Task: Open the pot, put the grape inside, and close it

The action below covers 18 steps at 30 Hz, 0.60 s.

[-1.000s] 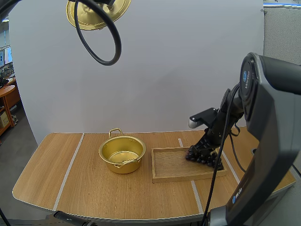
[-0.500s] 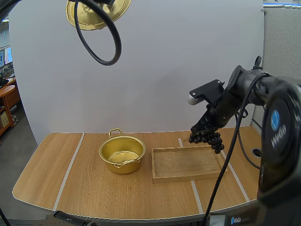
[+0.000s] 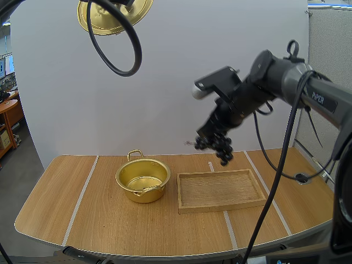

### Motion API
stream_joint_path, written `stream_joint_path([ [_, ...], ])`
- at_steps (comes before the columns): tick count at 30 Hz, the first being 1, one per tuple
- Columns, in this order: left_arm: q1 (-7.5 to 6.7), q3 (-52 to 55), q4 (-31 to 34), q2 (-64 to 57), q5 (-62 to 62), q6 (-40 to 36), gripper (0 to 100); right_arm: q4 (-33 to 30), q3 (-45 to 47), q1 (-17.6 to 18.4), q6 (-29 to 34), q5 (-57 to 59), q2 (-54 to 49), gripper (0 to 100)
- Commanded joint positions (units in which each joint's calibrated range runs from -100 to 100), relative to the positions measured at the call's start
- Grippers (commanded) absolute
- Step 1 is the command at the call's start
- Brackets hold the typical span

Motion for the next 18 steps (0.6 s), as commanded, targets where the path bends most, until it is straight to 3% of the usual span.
stream_joint_path([
  [1, -0.21, -0.29, 0.79, -0.02, -1.86, -0.34, 0, 1.11, -5.8, 4.28, 3.8, 3.05, 2.49, 0],
  [9, -0.21, -0.29, 0.79, -0.02, -1.86, -0.34, 0, 0.84, -11.24, 11.1, 7.59, 3.18, 8.55, 0],
  [18, -0.21, -0.29, 0.79, -0.02, -1.86, -0.34, 0, 0.77, -17.68, 16.09, 9.16, 3.02, 17.26, 0],
])
